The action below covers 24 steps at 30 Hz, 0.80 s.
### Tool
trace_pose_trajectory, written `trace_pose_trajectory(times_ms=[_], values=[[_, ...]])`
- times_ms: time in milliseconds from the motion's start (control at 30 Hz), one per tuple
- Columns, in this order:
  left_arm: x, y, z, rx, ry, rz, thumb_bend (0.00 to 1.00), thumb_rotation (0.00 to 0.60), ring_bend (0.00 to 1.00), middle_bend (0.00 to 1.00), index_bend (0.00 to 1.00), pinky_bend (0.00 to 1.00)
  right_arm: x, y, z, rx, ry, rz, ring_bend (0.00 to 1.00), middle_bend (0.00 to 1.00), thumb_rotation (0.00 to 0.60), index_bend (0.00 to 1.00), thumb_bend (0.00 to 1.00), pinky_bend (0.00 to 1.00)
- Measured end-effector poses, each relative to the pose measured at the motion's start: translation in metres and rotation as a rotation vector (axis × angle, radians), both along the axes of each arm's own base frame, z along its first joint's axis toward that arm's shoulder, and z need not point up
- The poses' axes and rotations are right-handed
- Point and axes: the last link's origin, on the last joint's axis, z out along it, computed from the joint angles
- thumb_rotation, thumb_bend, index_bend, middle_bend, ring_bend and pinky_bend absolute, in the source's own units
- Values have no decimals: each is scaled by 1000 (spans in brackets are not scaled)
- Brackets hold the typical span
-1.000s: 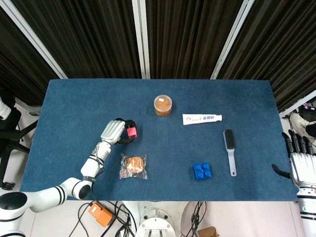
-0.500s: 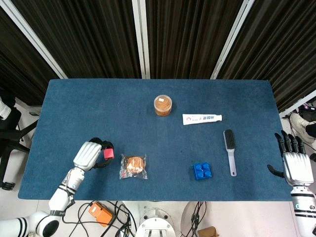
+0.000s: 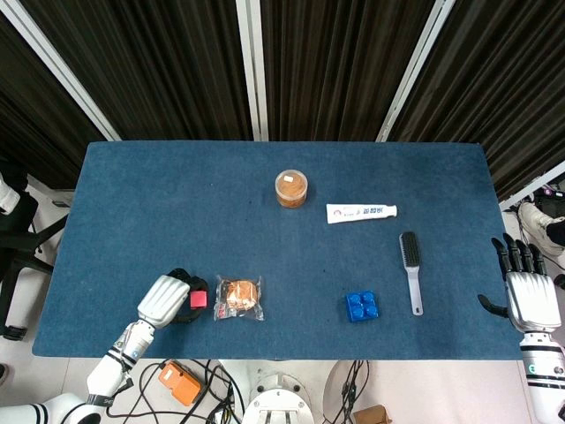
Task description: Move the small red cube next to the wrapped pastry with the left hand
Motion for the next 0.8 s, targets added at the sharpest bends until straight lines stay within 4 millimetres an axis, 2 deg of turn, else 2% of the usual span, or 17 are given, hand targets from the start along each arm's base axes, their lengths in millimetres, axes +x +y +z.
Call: trace_pose_trajectory(times_ms=[100,267,500,633,800], values=[[-3,1,-1,-12,21,-3,239,600,253,298,251,244,0,0,0,1,0,1,0,0,600,0,303,0],[-6,0,1,-2,72,-26,168,600,192,238,169,225,0,0,-1,2,0,0,0,0,600,0,303,0],[-2,-7,11,26,96,-53,151,600,148,197,144,227,0,0,-1,2,2,-3,0,0,600,0,303,0],[-6,-8,33,123,117,-71,158,600,83,133,117,230,0,1,0,1,-2,-3,0,0,600,0,302,0],[-26,-18,85,355,161,-30,181,600,22,95,115,157,0,2,0,0,2,1,0,0,600,0,302,0]])
